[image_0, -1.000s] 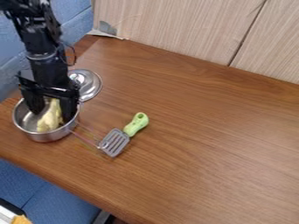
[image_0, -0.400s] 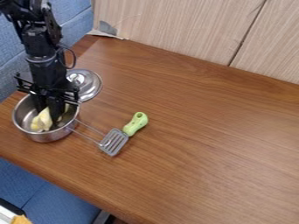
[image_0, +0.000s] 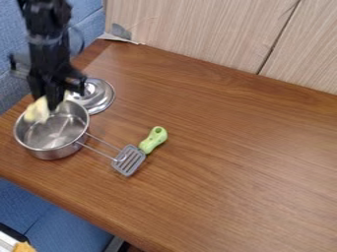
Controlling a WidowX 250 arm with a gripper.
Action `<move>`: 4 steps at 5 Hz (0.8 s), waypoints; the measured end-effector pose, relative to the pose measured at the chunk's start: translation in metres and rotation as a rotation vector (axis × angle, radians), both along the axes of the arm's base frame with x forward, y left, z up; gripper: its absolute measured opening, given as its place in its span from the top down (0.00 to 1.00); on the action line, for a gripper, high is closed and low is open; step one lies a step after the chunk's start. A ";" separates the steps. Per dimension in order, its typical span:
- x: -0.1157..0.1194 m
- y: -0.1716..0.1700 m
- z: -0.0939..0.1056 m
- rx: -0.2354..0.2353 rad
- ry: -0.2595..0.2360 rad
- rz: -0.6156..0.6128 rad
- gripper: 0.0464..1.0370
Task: Take the toy and put it on the top middle of the table
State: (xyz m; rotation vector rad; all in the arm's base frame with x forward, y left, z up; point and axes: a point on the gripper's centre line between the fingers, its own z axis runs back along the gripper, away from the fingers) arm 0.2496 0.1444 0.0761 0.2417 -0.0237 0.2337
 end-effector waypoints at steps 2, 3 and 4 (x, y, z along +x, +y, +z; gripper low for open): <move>0.042 -0.056 0.052 -0.011 -0.092 -0.105 0.93; 0.078 -0.091 0.033 -0.036 -0.049 -0.171 0.93; 0.108 -0.116 0.013 -0.109 -0.042 -0.226 0.93</move>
